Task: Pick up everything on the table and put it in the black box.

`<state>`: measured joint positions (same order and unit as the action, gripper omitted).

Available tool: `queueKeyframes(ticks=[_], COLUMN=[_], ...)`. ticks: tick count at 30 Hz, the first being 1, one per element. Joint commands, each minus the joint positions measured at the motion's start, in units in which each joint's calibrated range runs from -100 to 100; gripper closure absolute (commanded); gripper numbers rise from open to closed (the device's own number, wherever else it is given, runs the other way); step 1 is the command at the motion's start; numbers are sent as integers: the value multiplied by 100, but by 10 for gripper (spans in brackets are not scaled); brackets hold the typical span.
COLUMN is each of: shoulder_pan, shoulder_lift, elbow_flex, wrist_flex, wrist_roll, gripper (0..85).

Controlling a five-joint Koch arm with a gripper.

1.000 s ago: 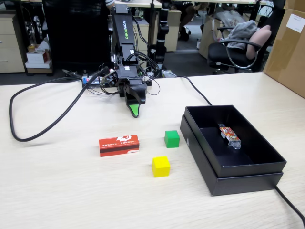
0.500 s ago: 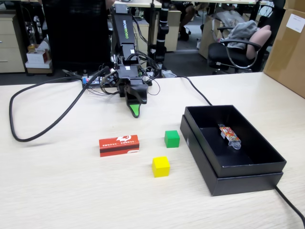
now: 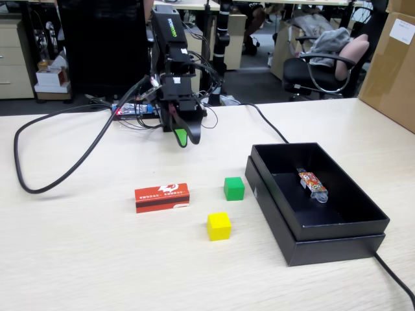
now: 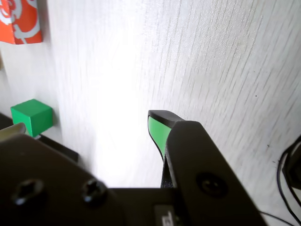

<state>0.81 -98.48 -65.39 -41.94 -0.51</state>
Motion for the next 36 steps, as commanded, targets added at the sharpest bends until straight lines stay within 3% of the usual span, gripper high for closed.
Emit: queueKeyframes(ticks=[1, 11, 36], shoulder_pan=[132, 669, 596], shoulder_lift=[-26, 261, 7777], elbow_flex=[936, 2586, 7137], wrist_flex=[-830, -1884, -2169], wrist_roll=[122, 366, 493], gripper=[371, 408, 406])
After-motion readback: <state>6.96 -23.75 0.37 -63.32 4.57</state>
